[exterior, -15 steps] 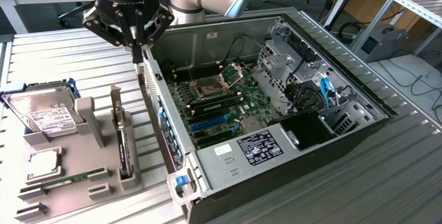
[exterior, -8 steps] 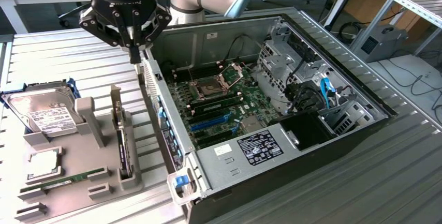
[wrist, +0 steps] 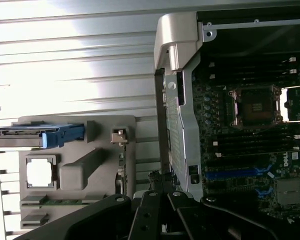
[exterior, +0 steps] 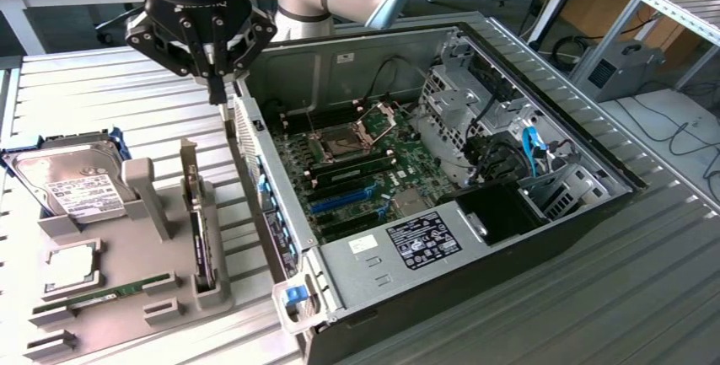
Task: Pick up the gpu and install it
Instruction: 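Reach for the gpu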
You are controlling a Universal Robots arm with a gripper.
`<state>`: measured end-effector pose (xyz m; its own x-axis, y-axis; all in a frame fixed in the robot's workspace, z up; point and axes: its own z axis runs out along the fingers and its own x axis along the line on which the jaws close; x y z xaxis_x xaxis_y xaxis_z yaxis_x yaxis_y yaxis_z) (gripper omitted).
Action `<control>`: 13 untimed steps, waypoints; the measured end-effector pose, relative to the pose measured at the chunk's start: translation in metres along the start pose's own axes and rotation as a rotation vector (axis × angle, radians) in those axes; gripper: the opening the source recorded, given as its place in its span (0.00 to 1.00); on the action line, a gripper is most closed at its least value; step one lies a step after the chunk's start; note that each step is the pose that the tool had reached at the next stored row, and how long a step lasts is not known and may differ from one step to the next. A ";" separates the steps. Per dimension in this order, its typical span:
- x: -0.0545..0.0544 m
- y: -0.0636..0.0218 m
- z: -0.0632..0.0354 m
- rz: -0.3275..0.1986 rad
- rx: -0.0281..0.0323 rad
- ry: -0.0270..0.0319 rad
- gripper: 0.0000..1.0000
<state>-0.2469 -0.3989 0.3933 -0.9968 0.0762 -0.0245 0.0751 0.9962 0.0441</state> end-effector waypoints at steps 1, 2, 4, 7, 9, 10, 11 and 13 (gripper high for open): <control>0.000 0.0000 0.0000 0.000 0.0000 0.0000 0.11; 0.001 -0.0001 0.0000 0.000 0.0000 0.0000 0.11; 0.001 -0.0001 -0.0001 0.000 0.0000 0.0000 0.11; 0.002 -0.0002 -0.0001 0.000 0.0000 0.0000 0.11; 0.003 -0.0002 -0.0001 0.000 0.0000 0.0000 0.11; 0.004 -0.0003 -0.0001 0.000 0.0000 -0.0001 0.11; 0.004 -0.0003 -0.0001 0.000 0.0000 -0.0001 0.11; 0.005 -0.0003 -0.0002 0.000 0.0001 0.0000 0.11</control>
<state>-0.2516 -0.3989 0.3933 -0.9968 0.0762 -0.0245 0.0751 0.9962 0.0440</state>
